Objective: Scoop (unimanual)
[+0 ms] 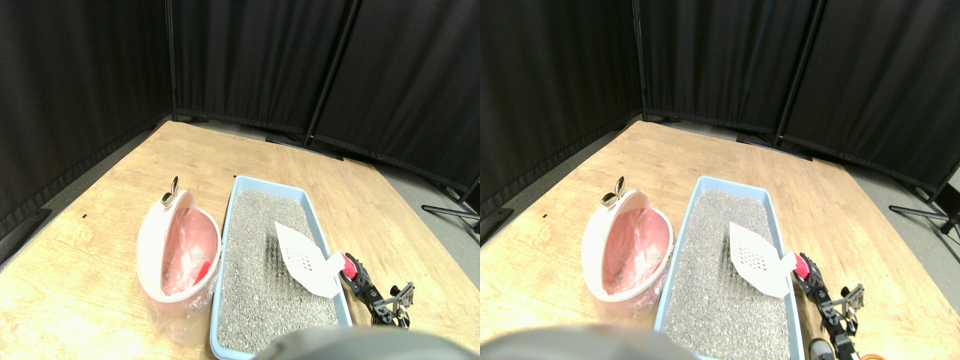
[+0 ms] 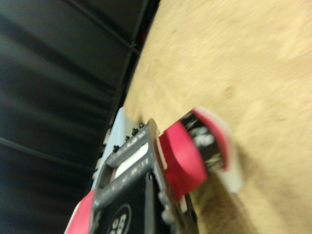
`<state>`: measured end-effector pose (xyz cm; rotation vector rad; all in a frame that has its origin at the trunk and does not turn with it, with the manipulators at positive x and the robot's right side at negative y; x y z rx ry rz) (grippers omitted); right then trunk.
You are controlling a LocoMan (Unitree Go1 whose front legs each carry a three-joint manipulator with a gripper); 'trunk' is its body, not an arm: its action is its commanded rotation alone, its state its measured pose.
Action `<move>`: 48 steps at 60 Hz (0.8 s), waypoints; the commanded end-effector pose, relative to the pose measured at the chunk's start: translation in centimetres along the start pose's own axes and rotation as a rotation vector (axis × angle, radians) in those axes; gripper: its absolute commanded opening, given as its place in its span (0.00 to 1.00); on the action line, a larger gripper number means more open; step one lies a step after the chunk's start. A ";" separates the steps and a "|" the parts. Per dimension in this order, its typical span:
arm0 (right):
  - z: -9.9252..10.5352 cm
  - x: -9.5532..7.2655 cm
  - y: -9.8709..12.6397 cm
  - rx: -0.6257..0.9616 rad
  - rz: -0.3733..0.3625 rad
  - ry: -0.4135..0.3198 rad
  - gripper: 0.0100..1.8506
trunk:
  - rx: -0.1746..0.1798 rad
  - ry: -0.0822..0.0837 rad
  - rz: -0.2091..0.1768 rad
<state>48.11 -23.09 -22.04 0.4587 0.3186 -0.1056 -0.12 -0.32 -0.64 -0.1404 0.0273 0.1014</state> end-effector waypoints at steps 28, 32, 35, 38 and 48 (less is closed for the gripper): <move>2.7 -2.1 0.3 -0.016 0.006 0.207 0.78 | -0.005 0.005 -0.004; 3.1 -2.7 0.6 -0.008 0.003 0.208 0.78 | -0.003 0.006 -0.005; 3.4 -3.3 0.7 -0.014 0.007 0.208 0.78 | -0.001 0.006 -0.008; 3.7 -3.7 0.9 -0.012 0.028 0.203 0.77 | 0.001 0.006 -0.013; 4.4 -5.2 1.6 -0.035 0.134 0.049 0.46 | 0.012 0.005 -0.029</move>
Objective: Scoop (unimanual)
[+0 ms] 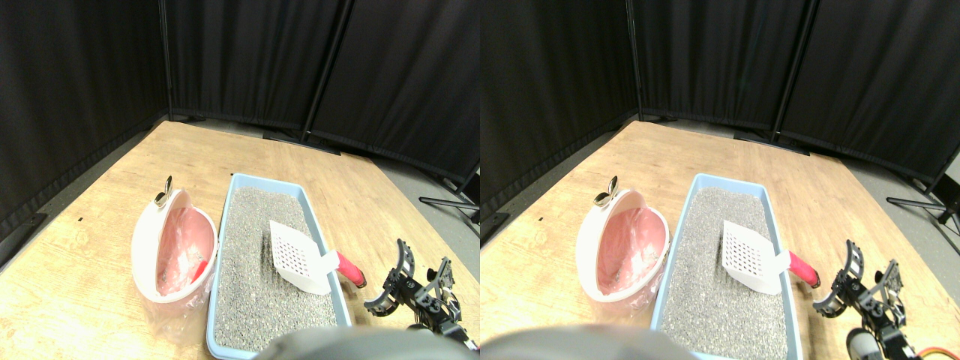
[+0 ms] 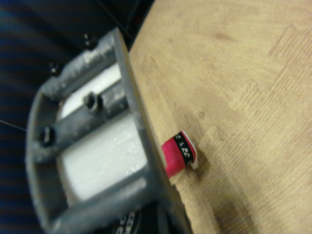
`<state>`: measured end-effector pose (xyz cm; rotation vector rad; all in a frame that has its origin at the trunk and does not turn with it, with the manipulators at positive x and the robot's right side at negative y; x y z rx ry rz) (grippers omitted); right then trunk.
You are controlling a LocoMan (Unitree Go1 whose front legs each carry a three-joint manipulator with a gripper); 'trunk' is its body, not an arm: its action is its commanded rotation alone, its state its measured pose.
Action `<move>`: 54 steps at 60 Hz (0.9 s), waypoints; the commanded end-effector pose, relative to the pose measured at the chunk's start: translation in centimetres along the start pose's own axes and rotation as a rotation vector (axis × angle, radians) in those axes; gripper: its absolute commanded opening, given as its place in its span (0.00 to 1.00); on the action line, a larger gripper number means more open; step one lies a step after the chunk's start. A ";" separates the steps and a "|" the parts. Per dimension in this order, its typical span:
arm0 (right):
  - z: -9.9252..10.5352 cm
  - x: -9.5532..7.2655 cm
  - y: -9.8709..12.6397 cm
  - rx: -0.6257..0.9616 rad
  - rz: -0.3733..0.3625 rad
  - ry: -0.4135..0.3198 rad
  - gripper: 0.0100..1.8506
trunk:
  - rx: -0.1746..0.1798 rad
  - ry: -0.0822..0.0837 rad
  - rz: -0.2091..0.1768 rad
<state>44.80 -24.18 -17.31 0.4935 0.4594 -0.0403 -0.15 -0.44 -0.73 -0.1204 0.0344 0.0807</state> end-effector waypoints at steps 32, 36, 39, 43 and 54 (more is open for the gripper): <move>-1.0 -4.0 0.4 -0.514 0.255 -0.532 0.03 | 0.043 0.008 -0.071; -1.3 -4.2 0.2 -0.561 0.243 -0.545 0.03 | 0.049 0.011 -0.076; -1.8 -4.4 0.0 -0.599 0.226 -0.550 0.03 | 0.049 0.011 -0.076; -2.6 -4.6 -0.1 -0.655 0.207 -0.551 0.03 | 0.054 0.013 -0.086; -3.5 -4.7 0.3 -0.690 0.225 -0.560 0.03 | 0.058 0.012 -0.096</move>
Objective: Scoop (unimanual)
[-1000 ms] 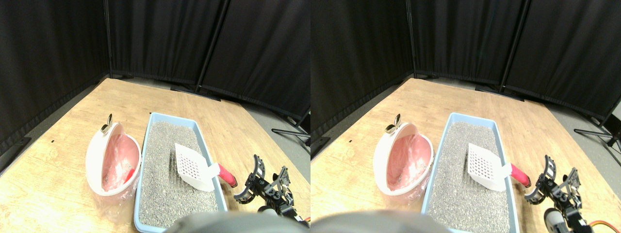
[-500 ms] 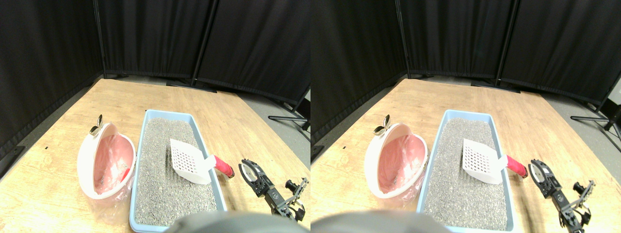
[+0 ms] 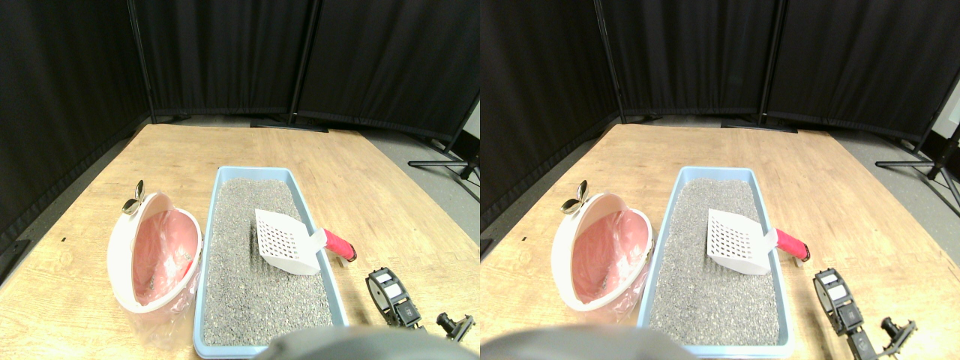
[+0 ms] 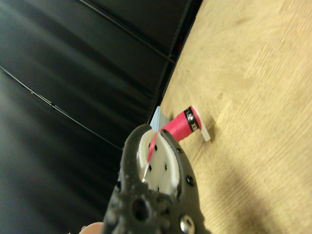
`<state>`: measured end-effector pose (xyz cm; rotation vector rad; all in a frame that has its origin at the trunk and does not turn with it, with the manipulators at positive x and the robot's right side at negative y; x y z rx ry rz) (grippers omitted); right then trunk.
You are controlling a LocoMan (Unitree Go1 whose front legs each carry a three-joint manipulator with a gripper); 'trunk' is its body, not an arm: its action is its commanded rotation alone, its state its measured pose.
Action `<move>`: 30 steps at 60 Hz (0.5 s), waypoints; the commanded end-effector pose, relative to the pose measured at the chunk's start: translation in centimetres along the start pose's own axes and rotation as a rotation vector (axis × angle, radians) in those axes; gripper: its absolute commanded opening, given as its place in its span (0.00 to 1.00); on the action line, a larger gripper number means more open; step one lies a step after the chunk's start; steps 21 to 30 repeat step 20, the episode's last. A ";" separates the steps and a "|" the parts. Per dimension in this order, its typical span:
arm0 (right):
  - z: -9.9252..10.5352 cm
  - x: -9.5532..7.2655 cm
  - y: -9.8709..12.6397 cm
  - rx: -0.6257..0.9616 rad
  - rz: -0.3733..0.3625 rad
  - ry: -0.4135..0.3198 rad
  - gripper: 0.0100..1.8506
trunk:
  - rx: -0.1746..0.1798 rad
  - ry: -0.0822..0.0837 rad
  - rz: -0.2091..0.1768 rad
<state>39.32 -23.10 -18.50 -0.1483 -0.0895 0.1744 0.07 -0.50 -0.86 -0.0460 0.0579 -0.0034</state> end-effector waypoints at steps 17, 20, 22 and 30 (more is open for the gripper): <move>0.3 0.6 1.0 -0.020 0.004 -0.062 0.03 | -0.022 -0.013 -0.016; 0.3 0.7 1.1 -0.013 -0.003 -0.058 0.03 | -0.022 -0.010 -0.015; 0.3 0.7 1.1 -0.013 -0.003 -0.058 0.03 | -0.022 -0.010 -0.015; 0.3 0.7 1.1 -0.013 -0.003 -0.058 0.03 | -0.022 -0.010 -0.015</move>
